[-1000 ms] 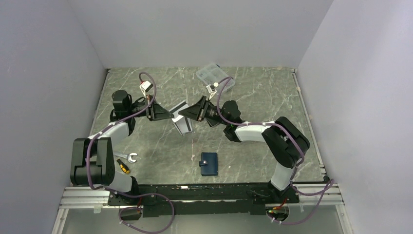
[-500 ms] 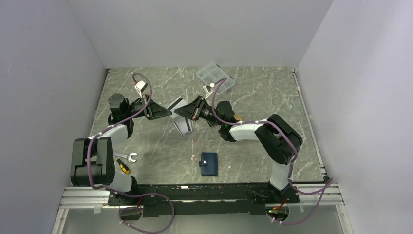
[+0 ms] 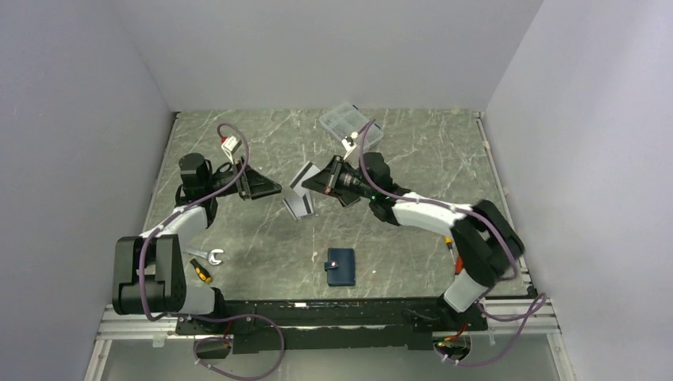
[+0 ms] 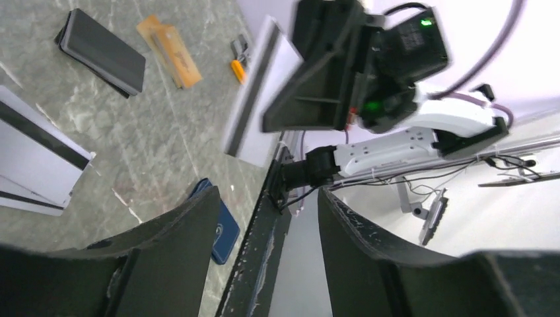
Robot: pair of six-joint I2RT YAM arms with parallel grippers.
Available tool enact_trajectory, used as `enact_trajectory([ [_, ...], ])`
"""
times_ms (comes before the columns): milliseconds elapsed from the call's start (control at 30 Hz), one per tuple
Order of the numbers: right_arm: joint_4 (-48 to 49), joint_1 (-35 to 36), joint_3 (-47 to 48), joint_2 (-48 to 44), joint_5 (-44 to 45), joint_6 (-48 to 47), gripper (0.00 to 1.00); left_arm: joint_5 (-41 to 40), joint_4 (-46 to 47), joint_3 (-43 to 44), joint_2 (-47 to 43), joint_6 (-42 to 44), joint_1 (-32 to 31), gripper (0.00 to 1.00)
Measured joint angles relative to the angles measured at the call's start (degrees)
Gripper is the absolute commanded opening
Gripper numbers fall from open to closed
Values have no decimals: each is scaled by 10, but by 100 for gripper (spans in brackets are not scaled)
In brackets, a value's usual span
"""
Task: Put the credit cards into the card holder
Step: Pick up the credit card from the center of the board, then open the card holder at the center of the board.
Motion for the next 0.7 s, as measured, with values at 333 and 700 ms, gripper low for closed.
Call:
enact_trajectory([
  [333,-519,86,-37,-243,103,-166,0,-105,-413,71,-6,347,-120,63],
  [700,-657,106,-161,-285,122,-135,0,-271,-588,160,51,540,-354,90],
])
